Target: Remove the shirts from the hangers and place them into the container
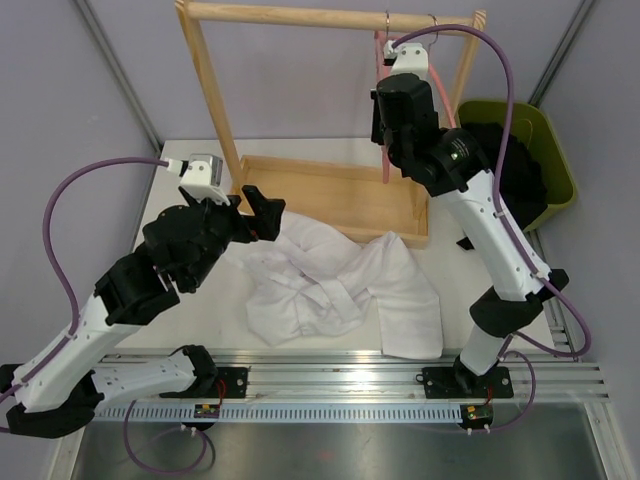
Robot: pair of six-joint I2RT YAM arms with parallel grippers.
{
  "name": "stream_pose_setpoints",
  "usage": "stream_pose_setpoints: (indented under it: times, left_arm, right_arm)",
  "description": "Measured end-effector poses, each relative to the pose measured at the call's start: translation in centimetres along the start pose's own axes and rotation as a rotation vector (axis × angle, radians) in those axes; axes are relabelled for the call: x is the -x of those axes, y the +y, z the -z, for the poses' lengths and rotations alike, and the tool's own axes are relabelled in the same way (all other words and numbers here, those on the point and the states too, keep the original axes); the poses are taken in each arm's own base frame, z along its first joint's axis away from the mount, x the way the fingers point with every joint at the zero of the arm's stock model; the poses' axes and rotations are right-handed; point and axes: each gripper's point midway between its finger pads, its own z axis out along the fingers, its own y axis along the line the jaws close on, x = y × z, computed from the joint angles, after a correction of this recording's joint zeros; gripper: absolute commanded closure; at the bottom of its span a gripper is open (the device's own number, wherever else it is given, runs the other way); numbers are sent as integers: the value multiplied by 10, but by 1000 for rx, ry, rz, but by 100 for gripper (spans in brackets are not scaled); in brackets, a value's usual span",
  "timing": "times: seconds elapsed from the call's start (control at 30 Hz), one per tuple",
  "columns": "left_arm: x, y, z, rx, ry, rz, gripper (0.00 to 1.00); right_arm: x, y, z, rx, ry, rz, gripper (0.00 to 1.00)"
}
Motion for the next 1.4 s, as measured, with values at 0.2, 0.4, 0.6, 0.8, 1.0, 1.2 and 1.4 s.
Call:
stream_pose_setpoints:
  times: [0.2, 0.4, 0.6, 0.8, 1.0, 1.2, 1.4]
  left_arm:
    - [3, 1, 4, -4, -10, 16, 1]
    - [0, 1, 3, -2, -5, 16, 1]
    - [0, 1, 2, -1, -4, 15, 1]
    - [1, 3, 3, 7, -8, 15, 1]
    - [-7, 13, 7, 28, -7, 10, 1]
    - [-14, 19, 8, 46, -3, 3, 1]
    - [-14, 23, 13, 46, -11, 11, 1]
  right_arm:
    - [-5, 0, 3, 31, -8, -51, 61]
    - [4, -14, 37, 85, -26, -87, 0]
    - [16, -35, 92, 171, -70, -136, 0]
    - [-34, -40, 151, 363, 22, -158, 1]
    - [-162, 20, 184, 603, 315, -21, 1]
    - [-283, 91, 189, 650, 565, 243, 1]
    - [-326, 117, 154, 572, 576, 308, 1]
